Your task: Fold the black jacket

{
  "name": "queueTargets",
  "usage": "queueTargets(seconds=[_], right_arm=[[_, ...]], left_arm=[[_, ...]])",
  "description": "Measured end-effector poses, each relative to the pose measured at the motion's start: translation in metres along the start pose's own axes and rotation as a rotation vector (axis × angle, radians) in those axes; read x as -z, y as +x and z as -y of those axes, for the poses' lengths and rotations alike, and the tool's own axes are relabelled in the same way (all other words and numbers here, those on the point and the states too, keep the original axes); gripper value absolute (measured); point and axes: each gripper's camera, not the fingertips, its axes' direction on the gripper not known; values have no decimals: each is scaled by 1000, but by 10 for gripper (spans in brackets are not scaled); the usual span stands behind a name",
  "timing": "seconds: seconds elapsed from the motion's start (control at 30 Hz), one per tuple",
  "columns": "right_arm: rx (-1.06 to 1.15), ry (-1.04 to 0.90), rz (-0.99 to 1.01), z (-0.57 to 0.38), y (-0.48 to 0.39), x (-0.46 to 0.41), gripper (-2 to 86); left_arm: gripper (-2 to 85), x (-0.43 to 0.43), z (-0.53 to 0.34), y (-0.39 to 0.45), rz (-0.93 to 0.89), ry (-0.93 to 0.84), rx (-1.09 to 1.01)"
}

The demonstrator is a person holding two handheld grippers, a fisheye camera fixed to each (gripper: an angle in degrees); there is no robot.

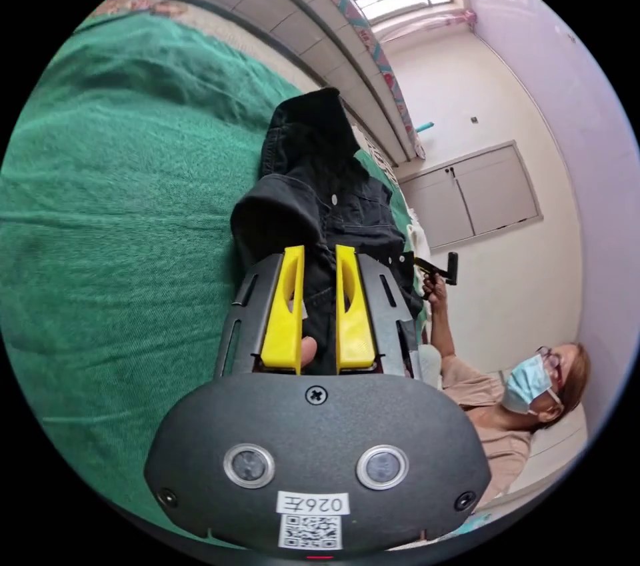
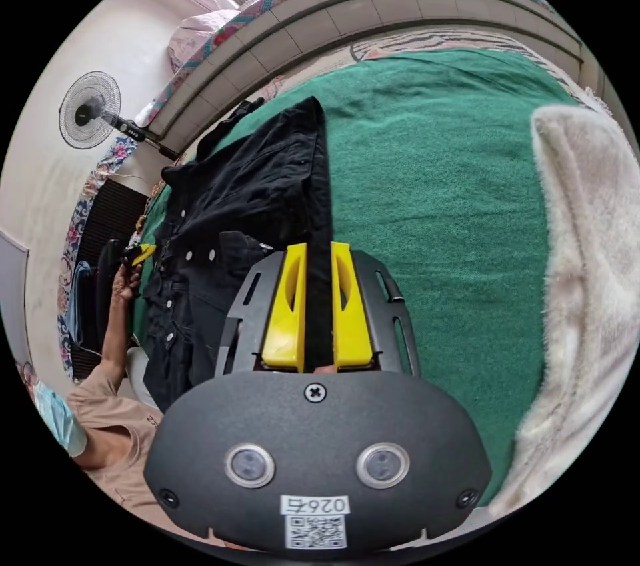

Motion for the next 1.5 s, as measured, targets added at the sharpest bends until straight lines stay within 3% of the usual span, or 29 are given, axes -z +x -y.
queueTargets(seconds=[0.2,0.33,0.4,0.47,0.5,0.63,0.7,0.77,0.83,0.97,1.03,1.23,1.43,1.5], right_arm=[[100,86,181,-21,-31,25,79],[122,-1,192,-8,-51,5,101],[148,-93,169,-3,-63,-12,48],[195,-127,101,-8,-86,-13,1],[215,-108,103,-12,-92,-7,-2],[431,20,246,-74,-133,66,-11],[505,-23,275,-107,-143,88,-10],[556,-188,302,-141,-145,99,8],[503,-220,216,-154,-137,110,34],[287,21,-21,-135,-121,158,55],[311,105,-54,-113,-136,159,55],[552,19,-246,-23,-223,70,61],[755,-150,-519,11,-278,-7,112],[758,-152,-530,17,-285,-9,109]], left_arm=[[97,-12,-21,98,139,-7,-249],[130,-73,-19,143,252,-166,-360],[125,-103,-18,152,293,-244,-376],[20,-119,-16,165,416,-231,-374],[11,-123,-15,168,426,-258,-381],[-7,-119,-40,201,170,-439,-556],[-8,-118,-66,211,87,-576,-643],[-8,-100,-87,211,137,-610,-663],[-8,-69,-85,209,188,-484,-669],[1,5,-36,186,194,-38,-544],[32,3,-4,167,209,17,-456],[114,-86,54,106,302,-299,-281],[137,-81,70,75,185,-253,-203],[135,-81,83,62,113,-239,-164]])
